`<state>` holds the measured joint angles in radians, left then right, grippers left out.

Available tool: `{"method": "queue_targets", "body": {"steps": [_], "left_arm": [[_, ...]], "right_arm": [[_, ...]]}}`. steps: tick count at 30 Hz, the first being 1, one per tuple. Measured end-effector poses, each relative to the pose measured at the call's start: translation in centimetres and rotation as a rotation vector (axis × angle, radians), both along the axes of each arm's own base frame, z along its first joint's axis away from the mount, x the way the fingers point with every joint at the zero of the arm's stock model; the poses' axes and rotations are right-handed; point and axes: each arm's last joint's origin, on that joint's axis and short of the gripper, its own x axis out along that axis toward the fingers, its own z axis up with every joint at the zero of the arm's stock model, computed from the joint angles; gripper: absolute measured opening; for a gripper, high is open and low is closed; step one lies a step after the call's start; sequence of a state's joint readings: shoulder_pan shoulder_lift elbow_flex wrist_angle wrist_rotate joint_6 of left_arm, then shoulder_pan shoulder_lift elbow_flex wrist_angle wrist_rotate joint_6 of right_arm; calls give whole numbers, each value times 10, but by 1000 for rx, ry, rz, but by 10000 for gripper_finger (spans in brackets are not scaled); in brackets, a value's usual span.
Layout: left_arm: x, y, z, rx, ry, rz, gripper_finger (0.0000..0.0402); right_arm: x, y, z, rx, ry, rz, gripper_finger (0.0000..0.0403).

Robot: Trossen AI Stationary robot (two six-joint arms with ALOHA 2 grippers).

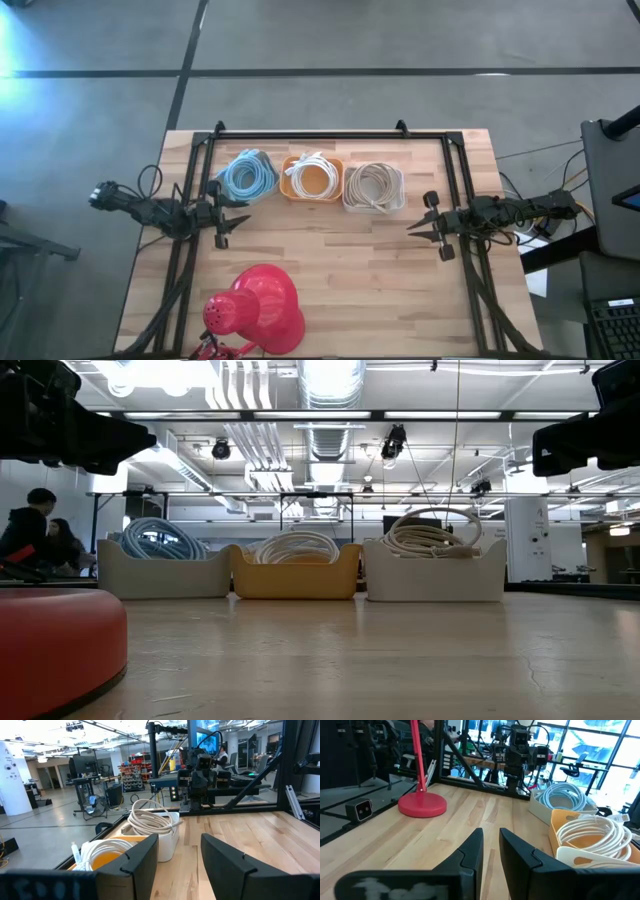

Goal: Sort HDMI cables
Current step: Return to Home Position

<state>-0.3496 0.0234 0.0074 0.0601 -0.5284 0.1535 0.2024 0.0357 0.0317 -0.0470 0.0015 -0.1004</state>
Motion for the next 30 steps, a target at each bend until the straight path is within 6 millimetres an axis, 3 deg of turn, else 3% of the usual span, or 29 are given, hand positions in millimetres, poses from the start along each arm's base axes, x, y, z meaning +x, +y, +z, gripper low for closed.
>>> {"method": "queue_targets", "body": {"steps": [30], "left_arm": [[0, 0, 0, 0, 0, 0, 177]], "right_arm": [[0, 0, 0, -3, 0, 0, 59]]}}
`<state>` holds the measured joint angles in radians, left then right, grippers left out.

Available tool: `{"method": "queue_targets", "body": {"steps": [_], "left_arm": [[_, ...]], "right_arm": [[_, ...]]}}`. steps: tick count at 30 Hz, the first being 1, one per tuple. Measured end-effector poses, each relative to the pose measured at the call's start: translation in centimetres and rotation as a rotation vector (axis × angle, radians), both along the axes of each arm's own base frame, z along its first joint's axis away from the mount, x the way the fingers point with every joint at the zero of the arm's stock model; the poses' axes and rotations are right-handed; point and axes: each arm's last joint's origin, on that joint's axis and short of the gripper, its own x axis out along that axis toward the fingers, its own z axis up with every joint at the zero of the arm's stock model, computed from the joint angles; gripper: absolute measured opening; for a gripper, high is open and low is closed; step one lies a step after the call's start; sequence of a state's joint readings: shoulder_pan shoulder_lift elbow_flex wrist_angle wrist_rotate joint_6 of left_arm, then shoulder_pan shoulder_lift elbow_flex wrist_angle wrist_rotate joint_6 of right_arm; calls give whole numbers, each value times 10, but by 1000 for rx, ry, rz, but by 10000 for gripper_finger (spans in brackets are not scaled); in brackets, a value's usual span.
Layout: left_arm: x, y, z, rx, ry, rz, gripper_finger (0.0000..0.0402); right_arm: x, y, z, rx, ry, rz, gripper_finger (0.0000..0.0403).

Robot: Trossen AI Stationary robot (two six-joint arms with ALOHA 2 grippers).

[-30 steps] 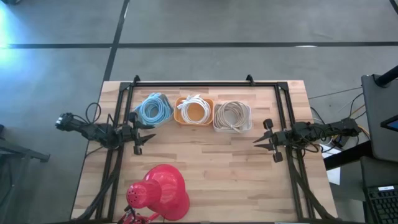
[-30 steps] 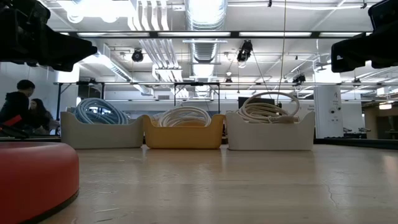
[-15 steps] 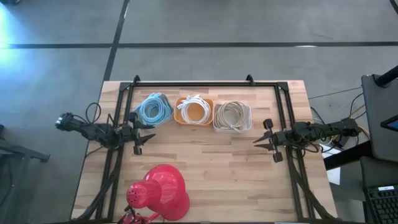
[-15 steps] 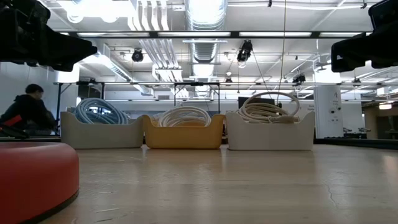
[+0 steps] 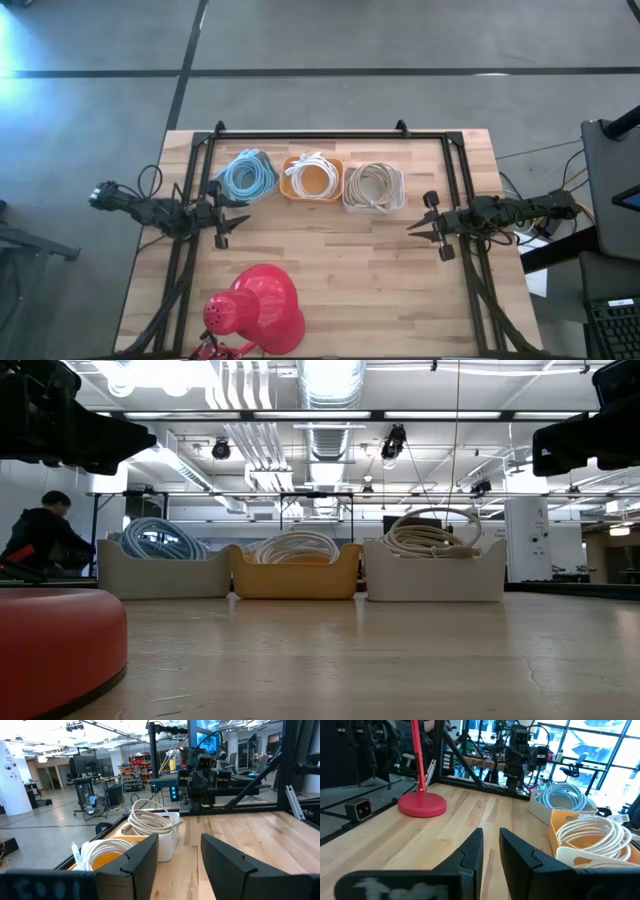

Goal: Sort HDMI cables
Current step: Return to Home Position

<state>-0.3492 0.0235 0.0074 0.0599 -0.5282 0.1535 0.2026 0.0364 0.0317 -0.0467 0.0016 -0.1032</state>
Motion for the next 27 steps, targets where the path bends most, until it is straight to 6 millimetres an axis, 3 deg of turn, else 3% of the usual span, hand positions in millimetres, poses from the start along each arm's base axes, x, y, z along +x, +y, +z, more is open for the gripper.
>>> {"method": "queue_targets", "body": {"steps": [27], "left_arm": [[0, 0, 0, 0, 0, 0, 177]], "right_arm": [[0, 0, 0, 0, 0, 0, 59]]}}
